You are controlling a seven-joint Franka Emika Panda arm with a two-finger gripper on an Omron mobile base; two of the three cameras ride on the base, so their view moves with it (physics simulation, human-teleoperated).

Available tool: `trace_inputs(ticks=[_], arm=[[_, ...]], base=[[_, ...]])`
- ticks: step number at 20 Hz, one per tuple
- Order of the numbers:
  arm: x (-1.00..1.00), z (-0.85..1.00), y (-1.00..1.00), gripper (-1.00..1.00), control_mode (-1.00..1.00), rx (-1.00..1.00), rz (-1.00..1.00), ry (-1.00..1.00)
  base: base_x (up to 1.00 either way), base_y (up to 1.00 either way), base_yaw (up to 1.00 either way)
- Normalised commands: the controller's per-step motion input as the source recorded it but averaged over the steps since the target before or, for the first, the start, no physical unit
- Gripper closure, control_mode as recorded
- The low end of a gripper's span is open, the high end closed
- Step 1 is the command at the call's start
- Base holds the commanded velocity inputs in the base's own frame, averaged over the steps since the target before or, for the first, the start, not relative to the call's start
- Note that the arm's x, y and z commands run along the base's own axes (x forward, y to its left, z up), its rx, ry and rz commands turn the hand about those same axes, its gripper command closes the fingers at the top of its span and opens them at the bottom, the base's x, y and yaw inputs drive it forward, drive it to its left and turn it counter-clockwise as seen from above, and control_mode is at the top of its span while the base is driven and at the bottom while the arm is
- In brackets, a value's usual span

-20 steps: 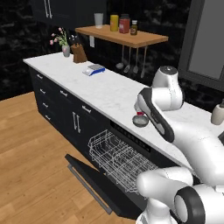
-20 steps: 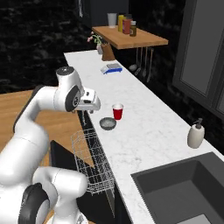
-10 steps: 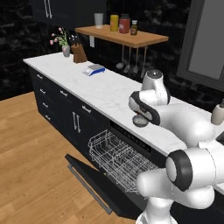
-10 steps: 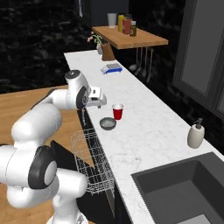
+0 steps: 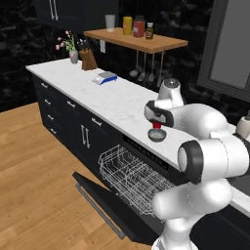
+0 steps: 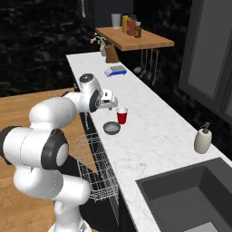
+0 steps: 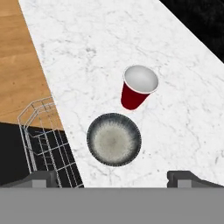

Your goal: Pick up the cup and bowl from the counter, place them in the dishwasher, and close the dishwasher door.

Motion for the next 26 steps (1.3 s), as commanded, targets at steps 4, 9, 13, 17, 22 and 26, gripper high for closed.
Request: trace_inputs(ticks=[4, 9, 13, 17, 22, 26], arm=[[0.49, -0.14, -0.20, -1.00, -1.00, 0.00, 0.01, 0.00], [0.40, -0.20, -0.19, -1.00, -1.00, 0.00, 0.05, 0.00], [0.50, -0.24, -0.08, -1.00, -1.00, 0.00, 0.04, 0.00], [0.44, -0.20, -0.01, -1.00, -1.00, 0.00, 0.04, 0.00], [0.41, -0.21, 0.00, -1.00, -1.00, 0.00, 0.04, 0.01], [0.52, -0.28, -0.02, -1.00, -1.00, 0.00, 0.02, 0.04]], base=[[0.00, 0.00, 0.00], [0.00, 0.00, 0.00], [0.00, 0.00, 0.00], [0.00, 0.00, 0.00], [0.00, 0.00, 0.00], [0.00, 0.00, 0.00]])
